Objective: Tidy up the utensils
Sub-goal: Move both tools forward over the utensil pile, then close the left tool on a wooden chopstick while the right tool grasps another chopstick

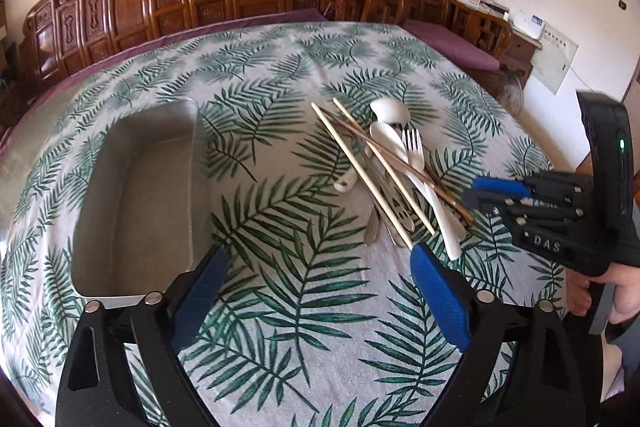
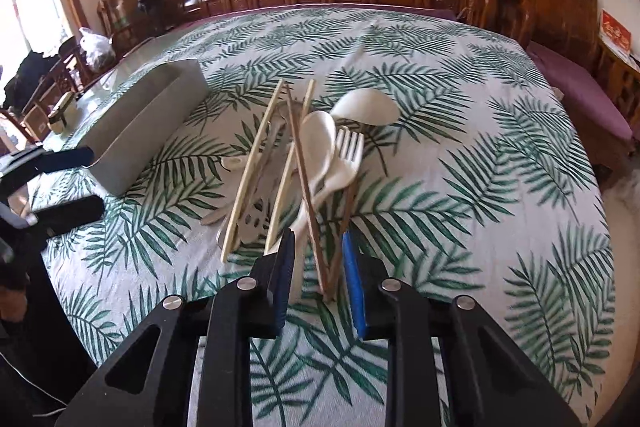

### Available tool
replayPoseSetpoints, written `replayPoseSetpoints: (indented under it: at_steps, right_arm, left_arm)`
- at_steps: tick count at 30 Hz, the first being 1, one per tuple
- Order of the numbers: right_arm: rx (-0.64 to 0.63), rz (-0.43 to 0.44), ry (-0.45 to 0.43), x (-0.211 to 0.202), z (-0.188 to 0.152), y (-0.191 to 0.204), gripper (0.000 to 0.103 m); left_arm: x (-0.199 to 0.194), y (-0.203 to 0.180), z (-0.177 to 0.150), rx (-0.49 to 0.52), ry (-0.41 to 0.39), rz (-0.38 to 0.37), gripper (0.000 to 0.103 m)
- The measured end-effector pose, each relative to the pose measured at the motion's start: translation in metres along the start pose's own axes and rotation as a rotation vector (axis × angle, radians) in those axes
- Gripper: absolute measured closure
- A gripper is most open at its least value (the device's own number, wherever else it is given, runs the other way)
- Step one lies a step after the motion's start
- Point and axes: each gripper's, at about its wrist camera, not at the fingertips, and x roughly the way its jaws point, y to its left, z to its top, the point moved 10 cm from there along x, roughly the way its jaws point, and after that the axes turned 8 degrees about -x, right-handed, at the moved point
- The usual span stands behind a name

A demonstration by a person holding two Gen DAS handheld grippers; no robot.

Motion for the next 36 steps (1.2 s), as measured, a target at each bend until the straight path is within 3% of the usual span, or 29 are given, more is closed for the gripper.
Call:
replayPoseSetpoints:
  at_steps: [3, 10, 15, 24, 27, 34, 36]
  right_arm:
    - [-0.007, 0.008, 0.014, 0.010, 0.003, 0.000, 0.076]
    - [-0.013, 0.036, 0.044, 0.026, -0.002, -0.001, 0.095]
    - [-0.042, 0.055, 0.029, 0.018, 0.004, 0.004, 0.097]
    - [0.024, 0.039, -0.049, -0.016, 0.027, -0.021, 0.097]
    - [0.034, 0.033, -0.060, -0.021, 0.029, -0.026, 0.097]
    - [0.038, 0.039, -0.075, -0.028, 0.033, -0.028, 0.097]
    - [0.034, 0.037, -0.079, -0.029, 0.035, -0.027, 0.097]
  left_arm:
    - [0.006, -0.001, -0.002, -0.004, 0.020, 0.002, 0.021]
    - [0.014, -0.005, -0.001, -0.001, 0.037, 0.014, 0.022]
    - [0.027, -0.015, 0.004, 0.011, 0.048, 0.018, 0.026]
    - [0.066, -0.029, 0.015, -0.050, 0.111, -0.018, 0.043]
    - [0.080, -0.034, 0.017, -0.064, 0.131, -0.019, 0.058]
    - [0.099, -0.039, 0.019, -0.101, 0.154, -0.038, 0.074]
    - [0.099, -0.037, 0.020, -0.115, 0.156, -0.038, 0.083]
